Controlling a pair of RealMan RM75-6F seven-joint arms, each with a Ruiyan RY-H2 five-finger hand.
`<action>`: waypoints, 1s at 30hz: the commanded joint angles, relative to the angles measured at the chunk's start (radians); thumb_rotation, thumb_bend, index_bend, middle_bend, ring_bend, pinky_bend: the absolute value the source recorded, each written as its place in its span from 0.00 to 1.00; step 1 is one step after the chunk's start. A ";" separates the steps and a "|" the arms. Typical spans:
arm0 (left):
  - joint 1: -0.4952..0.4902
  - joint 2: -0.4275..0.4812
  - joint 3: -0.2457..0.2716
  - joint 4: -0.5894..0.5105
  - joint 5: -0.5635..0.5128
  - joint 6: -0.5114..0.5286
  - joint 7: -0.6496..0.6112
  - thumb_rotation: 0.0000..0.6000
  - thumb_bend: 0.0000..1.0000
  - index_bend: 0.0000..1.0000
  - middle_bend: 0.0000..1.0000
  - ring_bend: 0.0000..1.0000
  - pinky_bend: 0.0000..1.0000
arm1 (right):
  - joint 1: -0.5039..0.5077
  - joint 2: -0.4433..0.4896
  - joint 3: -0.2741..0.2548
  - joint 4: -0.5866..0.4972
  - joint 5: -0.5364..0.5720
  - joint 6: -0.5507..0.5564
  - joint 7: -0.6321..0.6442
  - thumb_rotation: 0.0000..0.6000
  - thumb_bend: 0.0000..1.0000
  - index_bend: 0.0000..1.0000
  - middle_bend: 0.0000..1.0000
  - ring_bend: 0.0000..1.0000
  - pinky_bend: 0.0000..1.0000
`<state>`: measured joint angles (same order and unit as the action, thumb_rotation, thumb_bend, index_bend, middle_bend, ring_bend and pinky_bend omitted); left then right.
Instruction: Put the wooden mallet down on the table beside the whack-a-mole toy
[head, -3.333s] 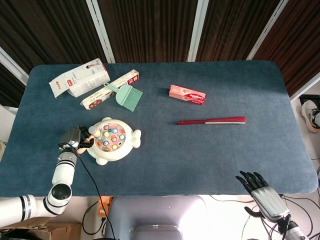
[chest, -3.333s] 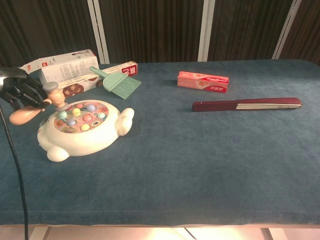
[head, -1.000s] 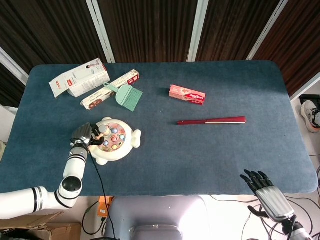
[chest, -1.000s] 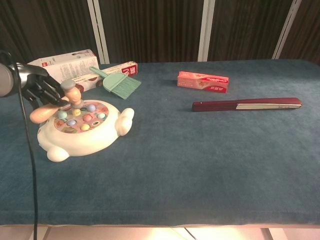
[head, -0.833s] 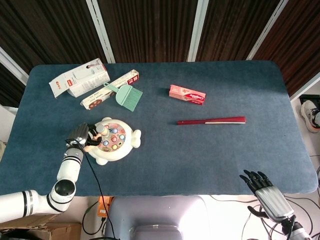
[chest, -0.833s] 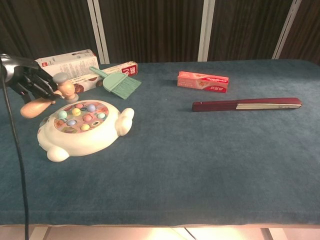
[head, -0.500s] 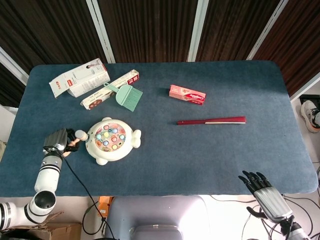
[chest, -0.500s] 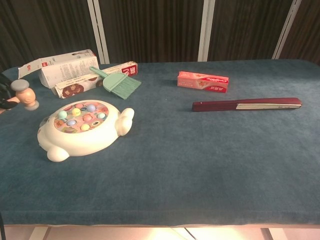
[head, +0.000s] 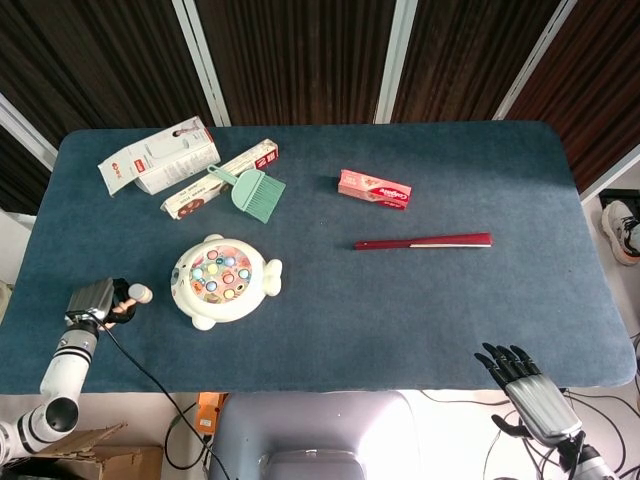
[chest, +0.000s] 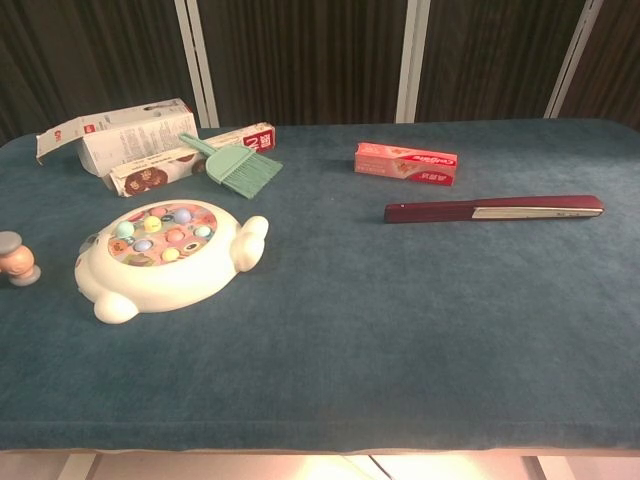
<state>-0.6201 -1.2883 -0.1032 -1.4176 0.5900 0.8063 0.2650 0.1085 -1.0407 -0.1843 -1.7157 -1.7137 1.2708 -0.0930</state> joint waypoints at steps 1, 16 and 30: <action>0.017 -0.019 0.005 0.047 0.035 -0.066 -0.064 1.00 0.58 0.75 0.66 0.56 0.71 | 0.000 0.000 0.000 0.000 -0.001 0.000 0.000 1.00 0.18 0.00 0.00 0.00 0.04; 0.044 0.005 -0.023 0.142 0.150 -0.207 -0.247 1.00 0.45 0.64 0.58 0.52 0.60 | 0.000 -0.004 0.001 0.000 0.005 -0.005 -0.010 1.00 0.18 0.00 0.00 0.00 0.04; 0.075 -0.021 -0.055 0.233 0.333 -0.301 -0.437 1.00 0.36 0.47 0.32 0.37 0.53 | -0.002 -0.003 0.001 -0.001 0.004 0.000 -0.008 1.00 0.18 0.00 0.00 0.00 0.04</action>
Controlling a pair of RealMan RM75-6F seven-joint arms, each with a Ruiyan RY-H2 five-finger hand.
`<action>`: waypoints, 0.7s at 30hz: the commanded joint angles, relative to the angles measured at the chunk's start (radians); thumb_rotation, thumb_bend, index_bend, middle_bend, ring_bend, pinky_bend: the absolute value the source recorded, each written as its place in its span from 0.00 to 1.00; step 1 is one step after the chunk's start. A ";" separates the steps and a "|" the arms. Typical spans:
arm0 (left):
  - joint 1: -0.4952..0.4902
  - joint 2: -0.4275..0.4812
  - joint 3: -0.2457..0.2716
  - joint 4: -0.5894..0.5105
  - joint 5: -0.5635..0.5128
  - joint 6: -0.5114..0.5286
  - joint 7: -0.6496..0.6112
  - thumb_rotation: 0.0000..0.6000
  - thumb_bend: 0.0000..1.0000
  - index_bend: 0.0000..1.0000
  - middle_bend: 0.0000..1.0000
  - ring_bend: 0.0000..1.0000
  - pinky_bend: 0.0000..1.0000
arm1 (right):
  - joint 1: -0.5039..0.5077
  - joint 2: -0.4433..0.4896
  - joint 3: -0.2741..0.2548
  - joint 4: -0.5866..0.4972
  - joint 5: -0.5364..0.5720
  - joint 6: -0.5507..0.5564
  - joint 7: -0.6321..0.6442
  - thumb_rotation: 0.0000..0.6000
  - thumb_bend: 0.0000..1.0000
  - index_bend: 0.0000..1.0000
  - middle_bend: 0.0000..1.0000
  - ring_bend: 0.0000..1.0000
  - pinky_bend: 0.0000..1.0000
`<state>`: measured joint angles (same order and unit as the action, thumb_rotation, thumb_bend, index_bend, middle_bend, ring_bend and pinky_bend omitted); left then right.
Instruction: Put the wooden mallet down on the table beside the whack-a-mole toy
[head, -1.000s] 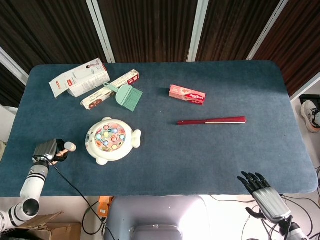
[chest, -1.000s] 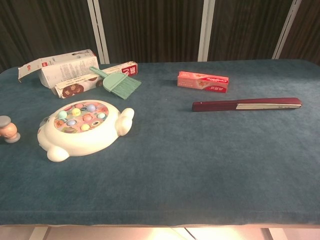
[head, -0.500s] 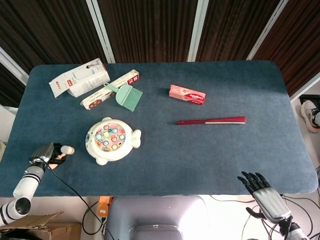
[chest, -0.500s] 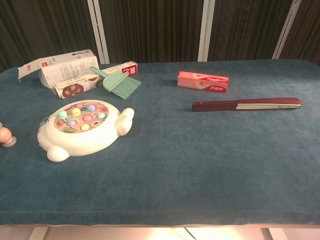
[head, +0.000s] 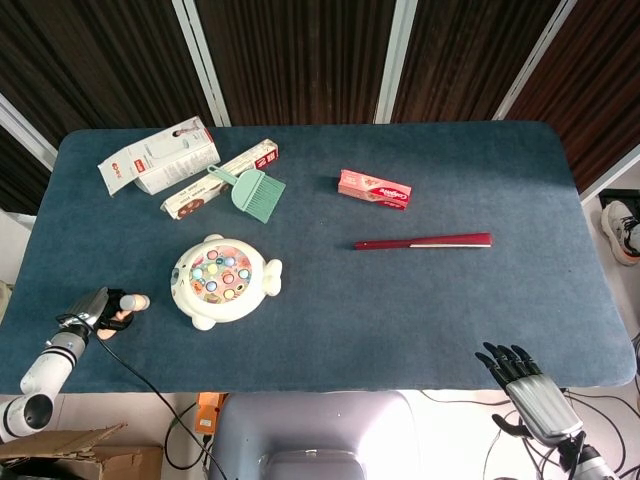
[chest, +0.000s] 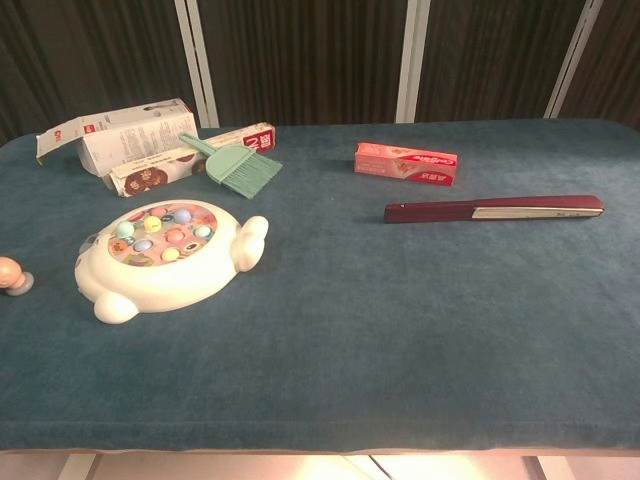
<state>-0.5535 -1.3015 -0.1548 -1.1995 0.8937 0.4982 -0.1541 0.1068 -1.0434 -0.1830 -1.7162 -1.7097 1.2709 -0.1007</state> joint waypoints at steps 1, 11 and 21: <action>0.010 -0.010 -0.005 0.017 0.039 0.013 -0.023 1.00 0.35 0.45 0.31 0.36 0.53 | 0.000 0.000 0.000 0.000 0.000 0.000 0.000 1.00 0.18 0.00 0.00 0.00 0.04; 0.016 -0.010 -0.009 0.019 0.086 0.033 -0.065 1.00 0.29 0.40 0.28 0.32 0.47 | -0.001 -0.001 0.000 -0.001 0.000 0.002 -0.003 1.00 0.18 0.00 0.00 0.00 0.04; 0.016 -0.013 -0.015 0.021 0.099 0.040 -0.096 1.00 0.28 0.40 0.28 0.32 0.44 | -0.002 0.000 0.000 0.000 -0.001 0.002 -0.002 1.00 0.18 0.00 0.00 0.00 0.04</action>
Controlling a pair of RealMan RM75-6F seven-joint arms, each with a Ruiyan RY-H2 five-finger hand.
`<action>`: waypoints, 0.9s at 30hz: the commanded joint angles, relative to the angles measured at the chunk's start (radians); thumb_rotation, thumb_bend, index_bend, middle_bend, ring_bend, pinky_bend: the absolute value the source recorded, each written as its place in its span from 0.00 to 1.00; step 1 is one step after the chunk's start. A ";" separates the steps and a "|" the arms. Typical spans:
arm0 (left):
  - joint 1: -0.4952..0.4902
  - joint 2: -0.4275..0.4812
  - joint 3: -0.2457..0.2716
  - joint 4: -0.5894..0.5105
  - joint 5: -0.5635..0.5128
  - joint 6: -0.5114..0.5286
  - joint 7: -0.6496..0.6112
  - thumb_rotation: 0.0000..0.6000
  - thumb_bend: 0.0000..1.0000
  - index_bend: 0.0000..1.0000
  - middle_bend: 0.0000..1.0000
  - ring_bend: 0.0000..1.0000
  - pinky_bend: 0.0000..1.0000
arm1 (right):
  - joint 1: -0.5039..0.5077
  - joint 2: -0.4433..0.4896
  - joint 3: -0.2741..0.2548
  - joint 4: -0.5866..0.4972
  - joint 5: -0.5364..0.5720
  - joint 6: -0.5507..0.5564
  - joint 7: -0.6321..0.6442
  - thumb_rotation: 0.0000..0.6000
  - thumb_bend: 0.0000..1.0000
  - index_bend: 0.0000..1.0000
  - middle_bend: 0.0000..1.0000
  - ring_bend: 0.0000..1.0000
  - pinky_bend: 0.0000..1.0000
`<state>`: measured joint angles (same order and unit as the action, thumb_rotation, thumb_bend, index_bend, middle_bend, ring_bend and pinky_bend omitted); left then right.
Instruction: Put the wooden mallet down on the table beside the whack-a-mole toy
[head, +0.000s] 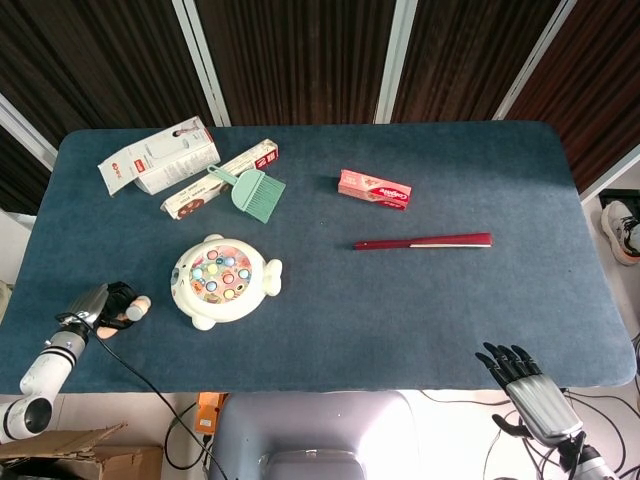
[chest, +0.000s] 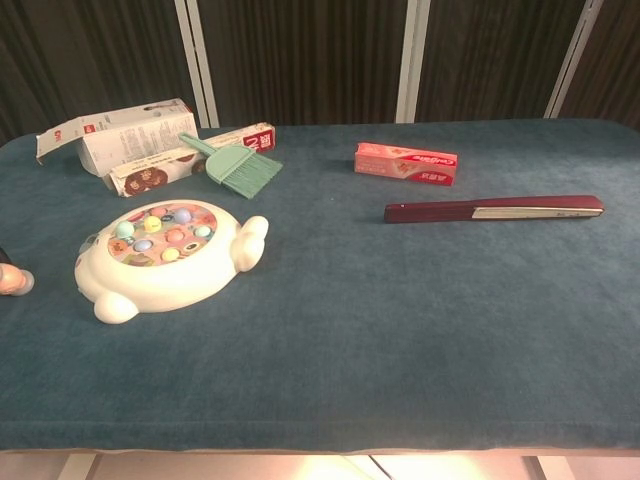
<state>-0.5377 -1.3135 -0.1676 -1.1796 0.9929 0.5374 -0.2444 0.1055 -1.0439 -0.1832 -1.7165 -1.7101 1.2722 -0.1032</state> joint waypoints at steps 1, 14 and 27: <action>0.000 0.000 -0.004 0.001 -0.002 0.000 -0.009 1.00 0.28 0.40 0.28 0.32 0.44 | -0.001 0.000 0.000 0.000 0.000 0.001 0.001 1.00 0.18 0.00 0.00 0.00 0.04; -0.003 0.019 -0.021 -0.002 -0.015 -0.038 -0.069 1.00 0.27 0.40 0.28 0.32 0.44 | 0.000 -0.001 0.000 0.000 0.000 -0.002 -0.002 1.00 0.18 0.00 0.00 0.00 0.04; -0.008 0.022 -0.019 0.003 0.003 -0.057 -0.097 1.00 0.27 0.40 0.28 0.32 0.42 | -0.001 0.000 0.001 0.000 0.001 0.000 -0.001 1.00 0.18 0.00 0.00 0.00 0.04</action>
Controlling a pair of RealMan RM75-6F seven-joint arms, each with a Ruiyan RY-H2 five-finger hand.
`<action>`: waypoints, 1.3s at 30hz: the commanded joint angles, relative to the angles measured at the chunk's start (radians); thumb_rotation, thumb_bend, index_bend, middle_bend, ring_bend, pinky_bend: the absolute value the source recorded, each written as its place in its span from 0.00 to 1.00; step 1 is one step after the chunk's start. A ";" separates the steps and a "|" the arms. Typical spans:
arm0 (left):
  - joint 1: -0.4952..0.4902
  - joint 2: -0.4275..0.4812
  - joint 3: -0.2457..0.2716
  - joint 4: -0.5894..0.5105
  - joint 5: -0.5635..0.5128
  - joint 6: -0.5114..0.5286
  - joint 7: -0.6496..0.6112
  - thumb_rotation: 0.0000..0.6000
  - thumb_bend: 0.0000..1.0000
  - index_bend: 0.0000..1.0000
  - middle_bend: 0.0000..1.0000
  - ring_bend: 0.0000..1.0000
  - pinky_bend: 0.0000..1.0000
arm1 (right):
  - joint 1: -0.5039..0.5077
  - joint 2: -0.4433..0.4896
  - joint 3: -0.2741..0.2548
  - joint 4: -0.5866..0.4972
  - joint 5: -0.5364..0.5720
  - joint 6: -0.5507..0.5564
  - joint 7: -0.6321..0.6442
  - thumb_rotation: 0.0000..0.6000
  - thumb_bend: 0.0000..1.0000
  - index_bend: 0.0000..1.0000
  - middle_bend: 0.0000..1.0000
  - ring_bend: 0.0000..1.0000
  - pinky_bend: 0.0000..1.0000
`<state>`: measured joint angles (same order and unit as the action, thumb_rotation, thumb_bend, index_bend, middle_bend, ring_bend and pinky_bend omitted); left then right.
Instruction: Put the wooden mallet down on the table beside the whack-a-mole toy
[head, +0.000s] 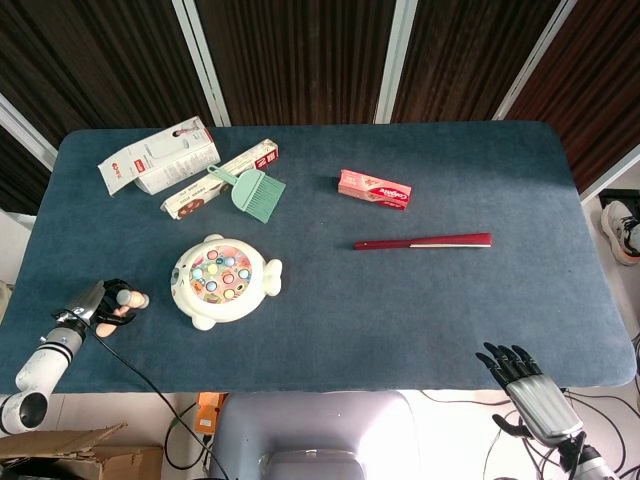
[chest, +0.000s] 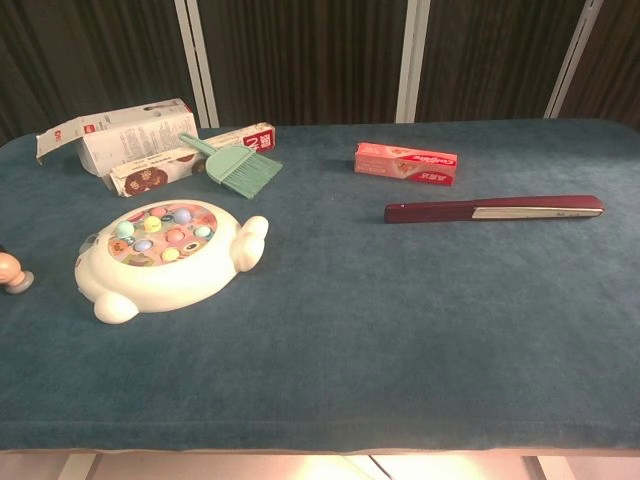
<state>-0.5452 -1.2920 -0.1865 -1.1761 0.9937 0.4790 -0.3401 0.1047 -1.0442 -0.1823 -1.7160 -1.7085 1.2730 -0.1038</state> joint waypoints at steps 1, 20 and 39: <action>0.000 0.000 0.000 -0.001 0.004 0.004 -0.002 1.00 0.27 0.40 0.28 0.32 0.42 | 0.000 0.000 0.000 -0.001 -0.001 0.000 0.000 1.00 0.18 0.00 0.00 0.00 0.04; 0.056 0.109 0.025 -0.125 0.211 0.138 -0.059 1.00 0.16 0.03 0.00 0.00 0.20 | -0.001 0.001 0.002 -0.001 0.003 0.004 0.002 1.00 0.18 0.00 0.00 0.00 0.04; 0.490 0.118 0.234 -0.312 0.661 0.996 0.371 1.00 0.11 0.00 0.00 0.00 0.09 | 0.000 -0.008 0.009 -0.007 0.018 -0.008 -0.024 1.00 0.18 0.00 0.00 0.00 0.04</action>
<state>-0.1430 -1.1419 -0.0231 -1.4342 1.5874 1.4572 -0.1276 0.1051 -1.0529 -0.1730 -1.7228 -1.6904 1.2647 -0.1286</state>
